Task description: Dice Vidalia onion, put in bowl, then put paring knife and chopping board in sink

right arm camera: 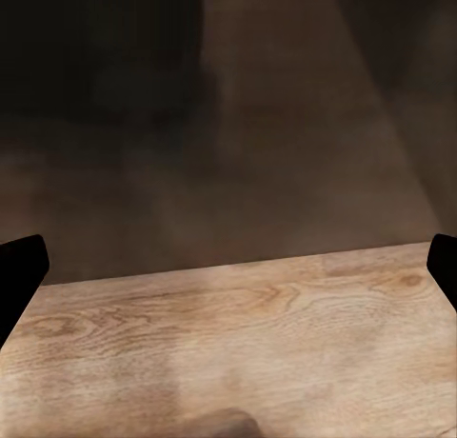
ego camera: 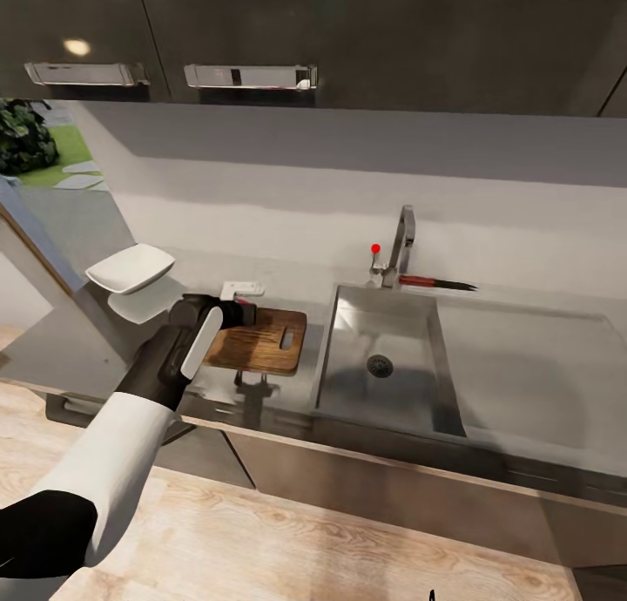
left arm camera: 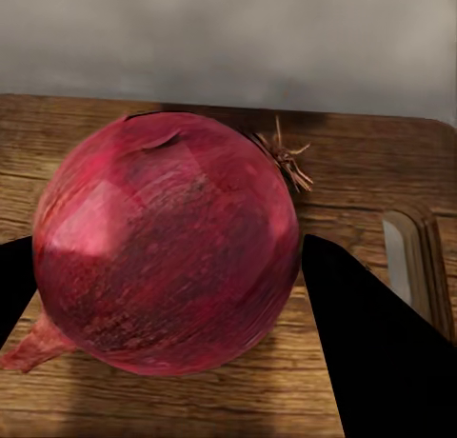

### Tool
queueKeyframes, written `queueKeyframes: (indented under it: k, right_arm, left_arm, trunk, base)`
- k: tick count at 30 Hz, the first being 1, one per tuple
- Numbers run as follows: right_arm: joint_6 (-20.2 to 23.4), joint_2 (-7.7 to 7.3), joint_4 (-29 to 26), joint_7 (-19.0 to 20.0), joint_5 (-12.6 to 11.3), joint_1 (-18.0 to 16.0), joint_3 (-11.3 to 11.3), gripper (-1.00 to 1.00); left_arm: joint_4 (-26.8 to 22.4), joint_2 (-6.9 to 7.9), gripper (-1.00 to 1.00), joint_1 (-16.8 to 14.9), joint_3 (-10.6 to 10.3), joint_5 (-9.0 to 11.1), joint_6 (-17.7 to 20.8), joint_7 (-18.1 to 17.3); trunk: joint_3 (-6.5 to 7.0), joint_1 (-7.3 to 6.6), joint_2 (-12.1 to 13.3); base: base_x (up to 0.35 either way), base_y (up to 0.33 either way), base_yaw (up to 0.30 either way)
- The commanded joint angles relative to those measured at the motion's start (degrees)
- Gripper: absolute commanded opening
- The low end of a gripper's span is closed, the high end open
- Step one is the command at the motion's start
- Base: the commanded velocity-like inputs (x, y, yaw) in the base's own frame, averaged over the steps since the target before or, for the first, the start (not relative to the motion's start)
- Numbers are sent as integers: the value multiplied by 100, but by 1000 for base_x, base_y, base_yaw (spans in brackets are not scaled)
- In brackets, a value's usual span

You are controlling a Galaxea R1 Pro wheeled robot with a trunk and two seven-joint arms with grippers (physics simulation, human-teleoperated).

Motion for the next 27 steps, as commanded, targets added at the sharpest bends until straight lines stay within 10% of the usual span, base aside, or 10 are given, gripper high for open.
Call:
queueKeyframes:
  k: [1, 27]
  right_arm:
    - [-12, 1, 1, -33, 62, -3, -36, 100]
    - [-12, 1, 1, -33, 62, -3, -36, 100]
  left_arm:
    - [3, 3, -100, -5, -11, 49, 18, 50]
    - [92, -6, -100, -5, -19, 48, 11, 44]
  trunk:
    - [-11, 3, -10]
    - [-236, 3, -10]
  base:
    - [0, 0, 0]
    - [0, 0, 0]
